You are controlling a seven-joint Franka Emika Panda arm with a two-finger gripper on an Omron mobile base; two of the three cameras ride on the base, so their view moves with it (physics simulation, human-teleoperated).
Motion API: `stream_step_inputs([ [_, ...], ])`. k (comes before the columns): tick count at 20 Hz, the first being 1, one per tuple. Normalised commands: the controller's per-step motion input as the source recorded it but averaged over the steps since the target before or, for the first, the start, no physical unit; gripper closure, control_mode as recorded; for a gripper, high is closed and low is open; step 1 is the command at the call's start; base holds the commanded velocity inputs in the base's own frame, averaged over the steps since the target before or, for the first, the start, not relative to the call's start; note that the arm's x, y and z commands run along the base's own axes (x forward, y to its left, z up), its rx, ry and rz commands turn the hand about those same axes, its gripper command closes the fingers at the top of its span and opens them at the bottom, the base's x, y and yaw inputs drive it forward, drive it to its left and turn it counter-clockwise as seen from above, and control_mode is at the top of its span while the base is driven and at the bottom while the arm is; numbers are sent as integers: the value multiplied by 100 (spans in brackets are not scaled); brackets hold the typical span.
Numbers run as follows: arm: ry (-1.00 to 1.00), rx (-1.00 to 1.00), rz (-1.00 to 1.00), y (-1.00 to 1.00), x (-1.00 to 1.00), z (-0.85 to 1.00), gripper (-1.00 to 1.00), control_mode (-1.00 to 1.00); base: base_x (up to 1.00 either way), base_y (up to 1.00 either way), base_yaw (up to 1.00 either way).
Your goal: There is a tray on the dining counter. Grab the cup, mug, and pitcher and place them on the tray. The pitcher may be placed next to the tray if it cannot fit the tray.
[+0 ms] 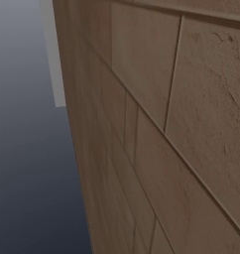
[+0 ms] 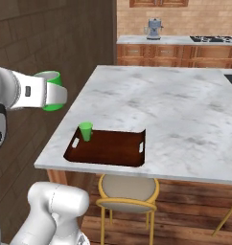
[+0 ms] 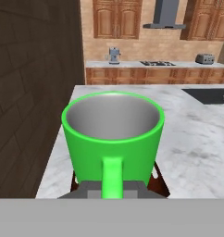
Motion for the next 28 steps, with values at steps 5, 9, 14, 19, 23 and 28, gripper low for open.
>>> stream_step_inputs([
  [5, 0, 0, 0, 0, 0, -29, 100, -100, 0, 0, 0],
  [9, 0, 0, 0, 0, 0, -55, 100, -100, 0, 0, 0],
  [14, 0, 0, 0, 0, 1, -41, 100, -100, 0, 0, 0],
  [19, 0, 0, 0, 0, 13, -29, 100, -100, 0, 0, 0],
  [23, 0, 0, 0, 0, 15, -31, 100, -100, 0, 0, 0],
  [28, 1, 0, 10, 0, 11, -15, 100, -100, 0, 0, 0],
])
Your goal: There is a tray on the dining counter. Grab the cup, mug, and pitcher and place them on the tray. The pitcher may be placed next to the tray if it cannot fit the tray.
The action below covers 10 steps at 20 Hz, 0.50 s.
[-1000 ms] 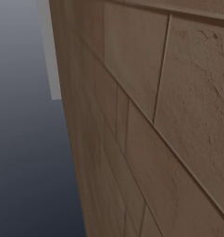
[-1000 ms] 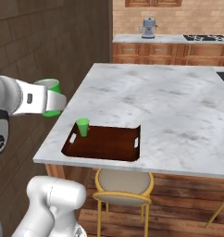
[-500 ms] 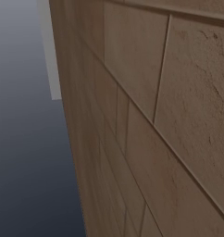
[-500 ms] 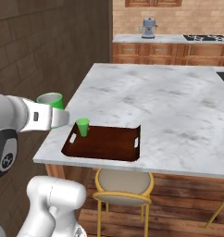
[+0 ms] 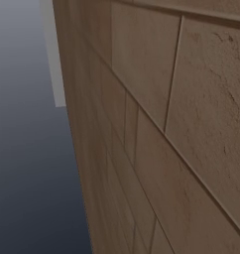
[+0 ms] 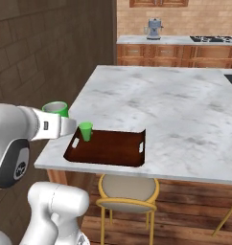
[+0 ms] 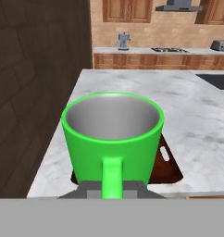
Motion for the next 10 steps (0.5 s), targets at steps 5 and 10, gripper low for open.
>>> stream_step_inputs([
  [5, 0, 0, 17, 0, 15, -12, 100, -100, 0, 0, 0],
  [10, 0, 0, 22, 0, 11, -23, 100, -100, 0, 0, 0],
])
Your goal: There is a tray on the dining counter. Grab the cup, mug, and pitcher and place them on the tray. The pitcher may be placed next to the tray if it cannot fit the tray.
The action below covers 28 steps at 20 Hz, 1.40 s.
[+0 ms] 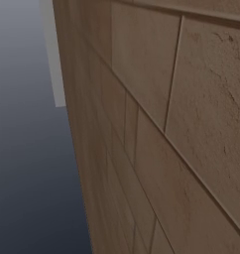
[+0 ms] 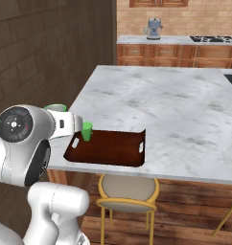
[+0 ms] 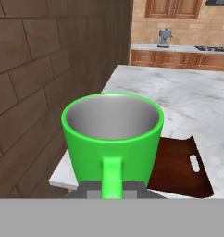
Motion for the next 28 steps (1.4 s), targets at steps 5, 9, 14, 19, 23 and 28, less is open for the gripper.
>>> stream_step_inputs([
  [5, 0, 0, 22, 0, 9, -25, 100, -100, 0, 0, 0],
  [9, 0, -1, 20, 5, 10, -37, 100, -100, 0, 0, 0],
  [14, 0, 0, 15, 1, 27, -30, 100, -100, 0, 0, 0],
  [19, 0, 0, 11, 0, 38, -33, 100, -100, 0, 0, 0],
  [23, 0, 0, 10, 0, 33, -37, 100, -100, 0, 0, 0],
  [28, 0, 0, 10, 0, 29, -34, 100, -100, 0, 0, 0],
])
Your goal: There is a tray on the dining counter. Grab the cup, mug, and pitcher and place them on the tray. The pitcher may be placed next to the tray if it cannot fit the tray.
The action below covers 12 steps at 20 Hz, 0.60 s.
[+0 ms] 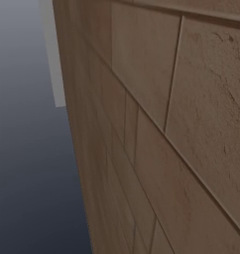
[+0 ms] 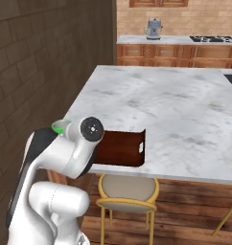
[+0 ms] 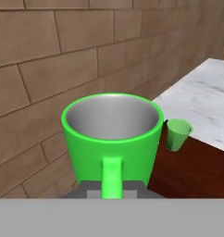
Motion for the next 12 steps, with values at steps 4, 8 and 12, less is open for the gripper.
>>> stream_step_inputs([
  [4, 0, 0, 8, 0, 33, -23, 100, -100, 0, 0, 0],
  [8, 0, 0, 8, 0, 32, -31, 100, -100, 0, 0, 0],
  [12, 0, 0, 5, 0, 34, -29, 100, -100, 0, 0, 0],
])
